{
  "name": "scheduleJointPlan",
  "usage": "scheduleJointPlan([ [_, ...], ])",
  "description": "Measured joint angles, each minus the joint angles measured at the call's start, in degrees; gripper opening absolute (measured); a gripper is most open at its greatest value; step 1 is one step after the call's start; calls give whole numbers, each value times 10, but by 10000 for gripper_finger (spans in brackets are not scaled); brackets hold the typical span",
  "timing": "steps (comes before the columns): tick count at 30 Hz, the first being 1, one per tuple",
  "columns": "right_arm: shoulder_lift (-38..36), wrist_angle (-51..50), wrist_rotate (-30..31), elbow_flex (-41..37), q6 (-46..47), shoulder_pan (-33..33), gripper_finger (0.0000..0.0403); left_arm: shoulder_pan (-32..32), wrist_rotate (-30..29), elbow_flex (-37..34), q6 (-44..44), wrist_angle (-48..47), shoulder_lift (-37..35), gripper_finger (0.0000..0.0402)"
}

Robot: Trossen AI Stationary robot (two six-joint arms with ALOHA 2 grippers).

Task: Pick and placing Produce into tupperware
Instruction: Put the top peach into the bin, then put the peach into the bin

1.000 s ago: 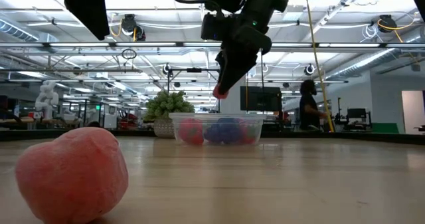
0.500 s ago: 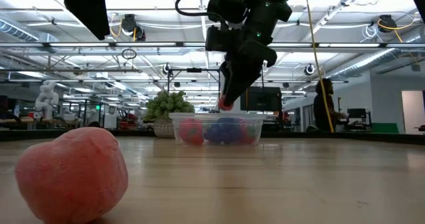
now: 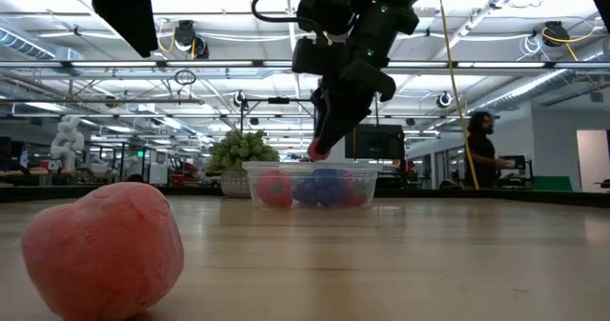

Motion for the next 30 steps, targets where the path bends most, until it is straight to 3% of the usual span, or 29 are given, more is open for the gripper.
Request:
scheduleJointPlan([
  [17,0,3,-2,0,10,0,98,0,0,0,0,0,0,257],
  [30,0,-6,-3,0,2,0,175,0,0,0,1,0,0,257],
])
